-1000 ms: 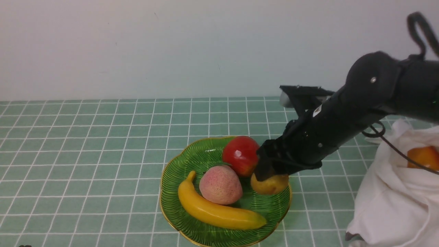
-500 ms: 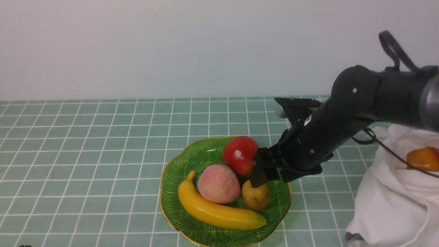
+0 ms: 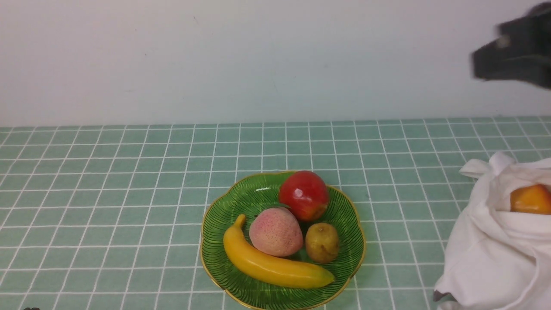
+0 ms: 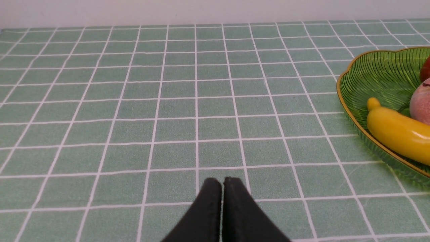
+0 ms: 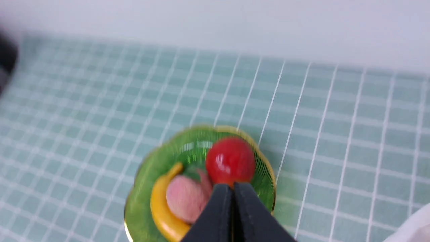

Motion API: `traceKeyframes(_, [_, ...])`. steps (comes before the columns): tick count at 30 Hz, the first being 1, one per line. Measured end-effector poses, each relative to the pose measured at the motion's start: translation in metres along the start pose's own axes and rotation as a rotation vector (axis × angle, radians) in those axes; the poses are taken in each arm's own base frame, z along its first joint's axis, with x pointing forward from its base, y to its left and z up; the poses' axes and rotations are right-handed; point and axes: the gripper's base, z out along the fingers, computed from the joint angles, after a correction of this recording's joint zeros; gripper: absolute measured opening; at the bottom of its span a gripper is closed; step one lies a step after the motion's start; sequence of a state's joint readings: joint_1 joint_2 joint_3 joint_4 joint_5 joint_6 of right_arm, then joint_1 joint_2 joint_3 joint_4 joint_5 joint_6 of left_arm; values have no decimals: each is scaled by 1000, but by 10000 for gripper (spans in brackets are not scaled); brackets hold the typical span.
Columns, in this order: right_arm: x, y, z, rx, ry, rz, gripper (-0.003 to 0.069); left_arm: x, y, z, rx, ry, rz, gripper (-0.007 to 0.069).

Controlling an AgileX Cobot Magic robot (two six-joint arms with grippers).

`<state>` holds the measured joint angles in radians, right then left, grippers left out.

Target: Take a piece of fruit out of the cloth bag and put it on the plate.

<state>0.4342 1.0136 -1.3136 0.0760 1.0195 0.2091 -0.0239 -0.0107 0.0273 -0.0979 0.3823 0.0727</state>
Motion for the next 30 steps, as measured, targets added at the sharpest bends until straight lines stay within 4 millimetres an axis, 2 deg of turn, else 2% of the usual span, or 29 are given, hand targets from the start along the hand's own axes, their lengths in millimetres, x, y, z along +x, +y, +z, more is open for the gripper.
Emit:
traceKeyframes(3, [36, -12, -48, 3, -196, 0, -13, 0, 0, 0, 0, 0, 0, -8])
traceKeyframes(4, [38, -13, -51, 6, -221, -6, -13, 0, 0, 0, 0, 0, 0, -8])
traceKeyframes(5, [70, -22, -68, 4, -323, -15, -13, 0, 0, 0, 0, 0, 0, -8])
traceKeyframes(9, [136, -38, -91, -50, -556, 12, -13, 0, 0, 0, 0, 0, 0, -8])
traceKeyframes(11, [163, -45, -106, -83, -717, 1, -13, 0, 0, 0, 0, 0, 0, -8])
traceKeyframes(13, [179, -49, -111, -85, -789, -12, -13, 0, 0, 0, 0, 0, 0, -8])
traceKeyframes(18, [185, -52, -101, -66, -732, 18, -13, 0, 0, 0, 0, 0, 0, -8])
traceKeyframes(21, [179, -51, -94, -63, -710, 20, -13, 0, 0, 0, 0, 0, 0, -8])
traceKeyframes(30, [174, -49, -94, -84, -755, 12, -13, 0, 0, 0, 0, 0, 0, -8])
